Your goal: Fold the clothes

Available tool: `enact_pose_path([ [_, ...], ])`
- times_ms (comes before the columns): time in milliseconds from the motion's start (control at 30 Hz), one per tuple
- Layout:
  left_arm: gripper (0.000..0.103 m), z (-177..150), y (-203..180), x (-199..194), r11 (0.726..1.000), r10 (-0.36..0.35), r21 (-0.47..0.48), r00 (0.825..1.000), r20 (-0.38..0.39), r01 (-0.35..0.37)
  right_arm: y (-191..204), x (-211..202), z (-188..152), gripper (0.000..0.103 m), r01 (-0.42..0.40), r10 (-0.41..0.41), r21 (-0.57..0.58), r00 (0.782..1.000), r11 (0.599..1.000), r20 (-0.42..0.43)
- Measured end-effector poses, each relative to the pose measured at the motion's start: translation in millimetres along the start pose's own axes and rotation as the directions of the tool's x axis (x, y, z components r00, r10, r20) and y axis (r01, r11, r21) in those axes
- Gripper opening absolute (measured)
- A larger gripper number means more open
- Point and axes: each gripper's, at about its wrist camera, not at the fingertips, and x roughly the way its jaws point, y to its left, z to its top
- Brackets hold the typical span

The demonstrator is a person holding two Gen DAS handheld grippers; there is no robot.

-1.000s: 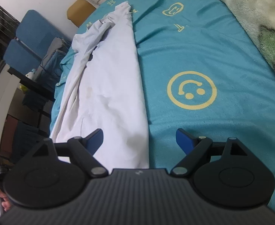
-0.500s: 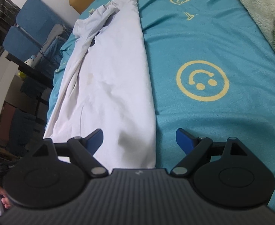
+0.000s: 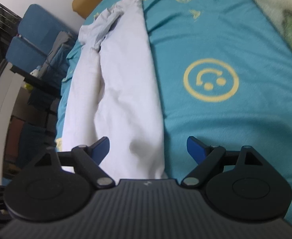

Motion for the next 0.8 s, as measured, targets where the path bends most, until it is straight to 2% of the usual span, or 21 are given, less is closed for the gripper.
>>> enact_pose_path([
  [67, 0.049, 1.0, 36.7, -0.7, 0.987, 0.028, -0.161, 0.999, 0.042, -0.02, -4.7, 3.5, -1.4, 0.086, -0.018, 0.018, 0.027, 0.999, 0.999, -0.027],
  [100, 0.054, -0.1, 57.5, -1.1, 0.968, 0.06, -0.248, 0.997, 0.05, -0.046, -5.9, 4.5, -1.3, 0.087, -0.025, 0.026, 0.036, 0.999, 0.999, -0.032],
  [167, 0.059, -3.6, 97.2, 1.8, 0.914, 0.138, -0.389, 0.99, 0.038, -0.113, -7.6, 6.0, -0.9, 0.087, -0.032, 0.034, 0.049, 0.999, 0.998, -0.037],
  [233, 0.062, -9.1, 127.8, 1.9, 0.848, 0.201, -0.502, 0.98, 0.008, -0.17, -9.9, 3.2, -1.0, 0.076, -0.017, 0.018, 0.064, 1.0, 0.998, -0.02],
  [267, 0.064, -12.0, 137.5, 1.9, 0.82, 0.223, -0.541, 0.975, 0.002, -0.186, -12.2, 2.3, -0.7, 0.073, -0.017, 0.019, 0.08, 1.0, 0.997, -0.017],
  [333, 0.064, -15.8, 151.8, -1.3, 0.769, 0.295, -0.592, 0.955, -0.006, -0.241, -15.6, 2.2, -0.3, 0.072, -0.025, 0.027, 0.103, 0.999, 0.994, -0.019],
  [367, 0.068, -16.4, 156.4, -3.3, 0.754, 0.326, -0.602, 0.946, -0.005, -0.263, -14.7, 3.3, -0.6, 0.072, -0.034, 0.037, 0.102, 0.999, 0.994, -0.027],
  [433, 0.075, -18.3, 160.9, -2.2, 0.739, 0.355, -0.609, 0.935, -0.012, -0.288, -12.2, 6.9, -2.2, 0.072, -0.068, 0.074, 0.102, 0.996, 0.992, -0.056],
  [467, 0.075, -19.8, 160.9, 2.7, 0.738, 0.348, -0.606, 0.937, -0.034, -0.297, -10.4, 9.9, -4.2, 0.072, -0.094, 0.103, 0.105, 0.991, 0.99, -0.084],
  [533, 0.075, -23.7, 155.5, 14.3, 0.744, 0.306, -0.602, 0.949, -0.078, -0.29, -7.6, 14.5, -7.7, 0.072, -0.132, 0.147, 0.114, 0.98, 0.985, -0.133],
  [633, 0.078, -25.0, 148.4, 18.8, 0.763, 0.314, -0.569, 0.945, -0.092, -0.308, -8.1, 16.3, -10.8, 0.072, -0.151, 0.174, 0.135, 0.969, 0.979, -0.174],
  [733, 0.079, -28.0, 146.5, 21.0, 0.775, 0.246, -0.577, 0.964, -0.103, -0.259, -8.5, 18.0, -13.8, 0.072, -0.169, 0.201, 0.158, 0.956, 0.973, -0.214],
  [800, 0.074, -29.4, 145.4, 21.1, 0.78, 0.187, -0.588, 0.976, -0.108, -0.214, -8.1, 18.9, -14.6, 0.072, -0.185, 0.224, 0.176, 0.945, 0.967, -0.239],
])
